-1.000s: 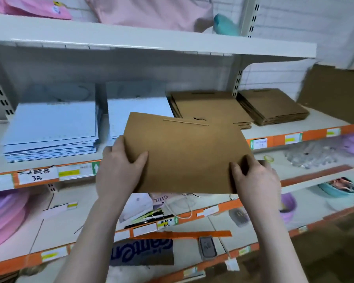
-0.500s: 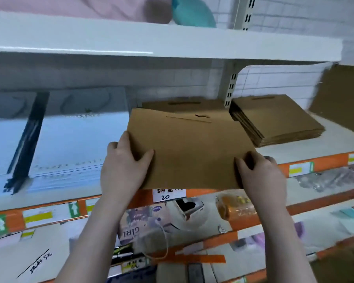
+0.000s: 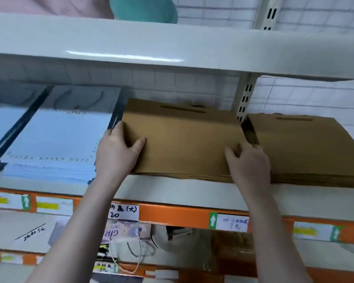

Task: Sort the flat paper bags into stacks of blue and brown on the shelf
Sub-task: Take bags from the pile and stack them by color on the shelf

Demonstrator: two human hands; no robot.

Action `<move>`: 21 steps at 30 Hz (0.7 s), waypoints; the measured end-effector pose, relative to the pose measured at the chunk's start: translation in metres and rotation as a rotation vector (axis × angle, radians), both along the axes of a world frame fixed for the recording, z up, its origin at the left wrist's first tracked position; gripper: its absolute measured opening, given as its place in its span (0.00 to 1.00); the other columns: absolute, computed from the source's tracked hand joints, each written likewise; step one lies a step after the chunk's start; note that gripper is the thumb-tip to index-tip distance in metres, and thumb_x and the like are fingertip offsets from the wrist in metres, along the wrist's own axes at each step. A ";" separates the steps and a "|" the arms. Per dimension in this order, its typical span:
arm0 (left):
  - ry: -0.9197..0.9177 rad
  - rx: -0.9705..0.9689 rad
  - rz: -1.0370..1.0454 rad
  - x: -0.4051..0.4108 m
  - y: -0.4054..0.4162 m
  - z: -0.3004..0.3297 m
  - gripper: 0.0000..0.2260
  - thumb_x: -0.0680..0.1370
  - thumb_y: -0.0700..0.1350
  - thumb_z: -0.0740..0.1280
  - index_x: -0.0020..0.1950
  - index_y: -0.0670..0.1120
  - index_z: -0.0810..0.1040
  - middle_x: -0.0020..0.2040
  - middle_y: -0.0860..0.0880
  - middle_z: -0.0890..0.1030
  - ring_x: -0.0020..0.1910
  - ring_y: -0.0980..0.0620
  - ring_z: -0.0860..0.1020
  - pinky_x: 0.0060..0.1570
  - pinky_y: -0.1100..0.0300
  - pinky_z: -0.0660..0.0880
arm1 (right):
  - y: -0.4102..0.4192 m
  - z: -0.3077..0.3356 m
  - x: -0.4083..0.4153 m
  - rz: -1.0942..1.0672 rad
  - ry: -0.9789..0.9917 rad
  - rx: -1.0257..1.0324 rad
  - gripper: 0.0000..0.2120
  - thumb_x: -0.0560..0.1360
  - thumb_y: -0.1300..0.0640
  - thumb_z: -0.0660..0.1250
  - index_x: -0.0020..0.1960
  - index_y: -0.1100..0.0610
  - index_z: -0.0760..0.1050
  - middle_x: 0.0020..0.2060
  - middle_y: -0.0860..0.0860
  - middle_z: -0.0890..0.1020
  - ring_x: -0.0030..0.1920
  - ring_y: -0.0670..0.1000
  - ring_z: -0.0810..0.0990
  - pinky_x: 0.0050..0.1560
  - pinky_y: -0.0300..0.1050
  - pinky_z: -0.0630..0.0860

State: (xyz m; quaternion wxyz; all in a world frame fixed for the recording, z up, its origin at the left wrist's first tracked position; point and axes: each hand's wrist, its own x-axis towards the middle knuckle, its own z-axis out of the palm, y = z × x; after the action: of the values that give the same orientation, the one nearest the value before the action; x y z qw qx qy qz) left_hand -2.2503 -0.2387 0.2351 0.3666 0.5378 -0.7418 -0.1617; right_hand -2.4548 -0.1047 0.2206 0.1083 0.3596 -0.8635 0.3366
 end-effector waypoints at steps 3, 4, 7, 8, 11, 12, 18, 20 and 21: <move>0.004 -0.015 0.016 -0.007 -0.011 0.001 0.28 0.75 0.53 0.67 0.71 0.44 0.66 0.64 0.41 0.72 0.63 0.40 0.70 0.58 0.50 0.69 | -0.012 0.000 -0.010 0.020 0.013 -0.001 0.15 0.78 0.50 0.61 0.53 0.62 0.75 0.49 0.60 0.75 0.49 0.58 0.73 0.45 0.44 0.65; 0.006 -0.017 0.014 -0.010 -0.015 0.000 0.28 0.75 0.53 0.67 0.71 0.44 0.65 0.65 0.40 0.72 0.63 0.40 0.70 0.59 0.50 0.68 | -0.016 0.001 -0.012 0.019 0.015 0.000 0.15 0.78 0.50 0.61 0.53 0.62 0.75 0.49 0.60 0.75 0.49 0.58 0.73 0.44 0.44 0.66; 0.010 -0.013 0.014 -0.016 -0.025 -0.001 0.29 0.76 0.54 0.66 0.73 0.43 0.64 0.67 0.41 0.71 0.66 0.41 0.68 0.61 0.50 0.67 | -0.028 0.001 -0.014 0.008 0.030 0.011 0.15 0.78 0.51 0.61 0.54 0.62 0.75 0.49 0.60 0.75 0.49 0.58 0.74 0.44 0.44 0.67; 0.003 -0.008 0.014 -0.018 -0.028 -0.002 0.29 0.76 0.54 0.66 0.73 0.43 0.64 0.67 0.41 0.70 0.66 0.41 0.68 0.61 0.50 0.67 | -0.031 0.001 -0.014 0.006 0.031 0.022 0.15 0.78 0.50 0.61 0.55 0.62 0.74 0.49 0.60 0.75 0.49 0.58 0.74 0.44 0.44 0.67; -0.086 0.049 -0.008 -0.020 -0.037 -0.010 0.27 0.77 0.55 0.65 0.70 0.41 0.66 0.67 0.40 0.70 0.65 0.40 0.68 0.61 0.50 0.67 | -0.035 -0.003 -0.013 0.001 0.022 0.127 0.16 0.78 0.50 0.60 0.55 0.63 0.74 0.50 0.61 0.76 0.51 0.59 0.73 0.45 0.46 0.67; -0.143 0.077 -0.027 -0.020 -0.039 -0.014 0.26 0.77 0.56 0.64 0.69 0.41 0.67 0.67 0.39 0.70 0.65 0.39 0.68 0.61 0.49 0.67 | -0.036 -0.006 -0.013 -0.001 0.027 0.189 0.17 0.78 0.49 0.60 0.55 0.62 0.73 0.52 0.61 0.76 0.53 0.60 0.73 0.47 0.48 0.68; -0.235 0.125 -0.082 -0.021 -0.044 -0.031 0.30 0.78 0.57 0.61 0.73 0.41 0.62 0.73 0.41 0.62 0.68 0.39 0.65 0.63 0.48 0.67 | -0.037 -0.013 -0.006 -0.007 0.049 0.308 0.20 0.79 0.46 0.57 0.62 0.60 0.71 0.60 0.61 0.73 0.60 0.59 0.69 0.56 0.50 0.68; -0.214 0.116 -0.082 -0.021 -0.045 -0.032 0.30 0.77 0.58 0.62 0.73 0.42 0.62 0.73 0.40 0.61 0.69 0.39 0.65 0.64 0.47 0.67 | -0.036 -0.012 -0.006 -0.008 0.025 0.295 0.21 0.79 0.46 0.57 0.64 0.60 0.70 0.62 0.61 0.71 0.61 0.60 0.69 0.58 0.51 0.68; -0.203 0.116 -0.081 -0.021 -0.045 -0.032 0.30 0.77 0.58 0.62 0.73 0.42 0.62 0.73 0.40 0.61 0.69 0.39 0.65 0.64 0.47 0.66 | -0.035 -0.012 -0.006 -0.007 0.017 0.289 0.22 0.79 0.46 0.57 0.66 0.60 0.69 0.63 0.60 0.71 0.62 0.59 0.68 0.59 0.51 0.68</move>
State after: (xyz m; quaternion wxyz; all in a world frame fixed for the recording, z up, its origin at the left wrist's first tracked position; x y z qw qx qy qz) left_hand -2.2712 -0.2835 0.2034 0.2510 0.5412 -0.7856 -0.1640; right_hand -2.4604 -0.1395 0.2088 0.0641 0.3711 -0.9033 0.2054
